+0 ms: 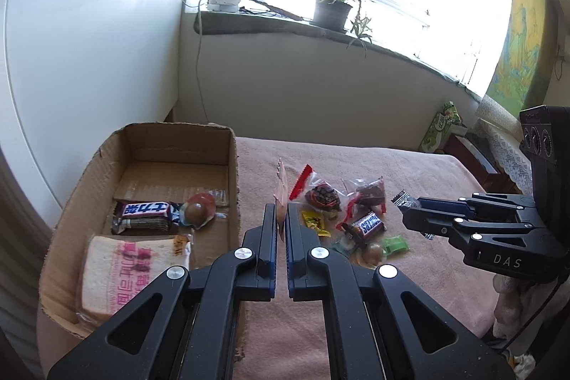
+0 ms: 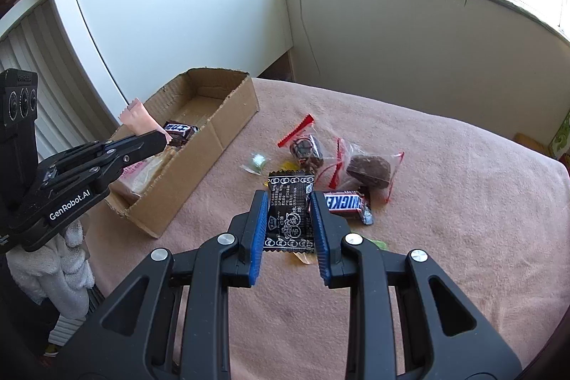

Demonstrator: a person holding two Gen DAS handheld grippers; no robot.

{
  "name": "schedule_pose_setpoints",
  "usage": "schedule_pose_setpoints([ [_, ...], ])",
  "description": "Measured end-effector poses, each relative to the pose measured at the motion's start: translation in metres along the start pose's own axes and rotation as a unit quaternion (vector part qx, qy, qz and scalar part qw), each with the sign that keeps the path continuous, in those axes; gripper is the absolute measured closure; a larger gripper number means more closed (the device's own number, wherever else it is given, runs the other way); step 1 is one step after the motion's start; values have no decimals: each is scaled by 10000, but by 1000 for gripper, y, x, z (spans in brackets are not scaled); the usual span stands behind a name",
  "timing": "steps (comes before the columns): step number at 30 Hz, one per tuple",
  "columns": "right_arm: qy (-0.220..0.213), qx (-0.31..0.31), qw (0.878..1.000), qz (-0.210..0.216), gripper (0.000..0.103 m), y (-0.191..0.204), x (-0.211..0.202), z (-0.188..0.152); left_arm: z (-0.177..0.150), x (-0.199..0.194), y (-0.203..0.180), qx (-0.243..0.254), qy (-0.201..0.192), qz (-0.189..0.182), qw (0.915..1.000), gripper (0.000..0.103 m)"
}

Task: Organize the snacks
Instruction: 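Carry the black packet and pink candy into the cardboard box and open both tools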

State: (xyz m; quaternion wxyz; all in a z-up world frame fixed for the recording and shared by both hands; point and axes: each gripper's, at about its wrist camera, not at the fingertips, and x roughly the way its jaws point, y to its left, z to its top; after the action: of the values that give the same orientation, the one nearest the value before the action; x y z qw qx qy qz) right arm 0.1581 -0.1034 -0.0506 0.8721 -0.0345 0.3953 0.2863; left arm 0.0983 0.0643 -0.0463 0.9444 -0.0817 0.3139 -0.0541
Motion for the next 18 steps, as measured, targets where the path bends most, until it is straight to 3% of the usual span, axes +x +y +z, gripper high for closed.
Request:
schedule_pose_setpoints([
  [11, -54, -266, 9992, 302, 77, 51, 35, 39, 4, -11, 59, -304, -76, 440, 9985, 100],
  [18, -1, -378, 9981, 487, 77, 79, 59, 61, 8, -7, 82, -409, -47, 534, 9977, 100],
])
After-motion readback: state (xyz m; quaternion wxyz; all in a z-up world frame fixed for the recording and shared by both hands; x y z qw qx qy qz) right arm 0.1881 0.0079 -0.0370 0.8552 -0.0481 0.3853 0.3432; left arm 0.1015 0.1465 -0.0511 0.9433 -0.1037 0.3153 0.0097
